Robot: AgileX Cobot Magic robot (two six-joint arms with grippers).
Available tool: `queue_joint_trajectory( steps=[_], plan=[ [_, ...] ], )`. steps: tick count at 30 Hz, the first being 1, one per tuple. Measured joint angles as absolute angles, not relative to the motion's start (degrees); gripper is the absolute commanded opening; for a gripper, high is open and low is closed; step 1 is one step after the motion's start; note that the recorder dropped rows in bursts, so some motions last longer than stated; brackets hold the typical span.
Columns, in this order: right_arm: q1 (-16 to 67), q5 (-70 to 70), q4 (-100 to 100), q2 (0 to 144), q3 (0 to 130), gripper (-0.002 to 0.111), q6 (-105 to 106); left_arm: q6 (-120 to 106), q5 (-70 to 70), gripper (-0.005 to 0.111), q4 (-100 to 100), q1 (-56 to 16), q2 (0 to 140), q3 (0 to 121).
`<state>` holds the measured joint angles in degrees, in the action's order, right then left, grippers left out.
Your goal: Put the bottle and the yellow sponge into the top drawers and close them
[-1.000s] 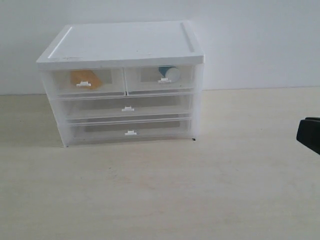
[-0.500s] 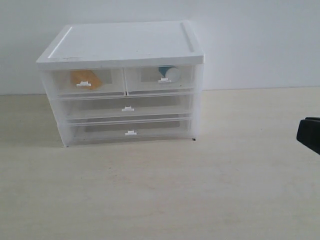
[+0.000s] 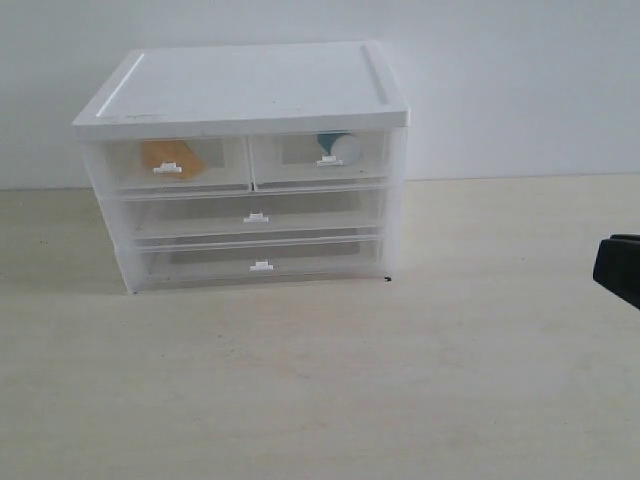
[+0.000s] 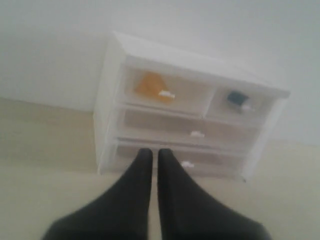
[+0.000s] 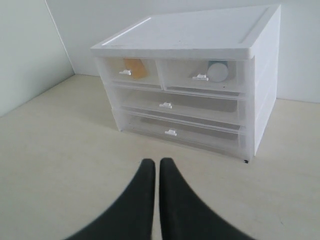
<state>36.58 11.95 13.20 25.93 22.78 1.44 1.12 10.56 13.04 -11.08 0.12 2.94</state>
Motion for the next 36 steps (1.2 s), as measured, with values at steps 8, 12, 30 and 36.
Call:
queue_joint_trajectory(
  steps=[8, 12, 30, 36],
  plan=[
    [36.6, 11.9, 13.2, 25.9, 22.8, 0.000, 1.4, -2.2, 13.2, 0.004, 11.0, -11.1, 0.1, 0.2],
    [36.6, 11.9, 13.2, 25.9, 22.8, 0.000, 1.4, -1.3, 13.4, 0.004, 8.0, -11.1, 0.1, 0.2],
    [36.6, 11.9, 13.2, 25.9, 22.8, 0.000, 1.4, 11.8, 18.0, 0.004, -5.2, -10.3, 0.1, 0.2],
    [36.6, 11.9, 13.2, 25.9, 22.8, 0.000, 1.4, 11.8, 18.0, 0.004, -5.2, -9.3, 0.1, 0.2]
  ],
)
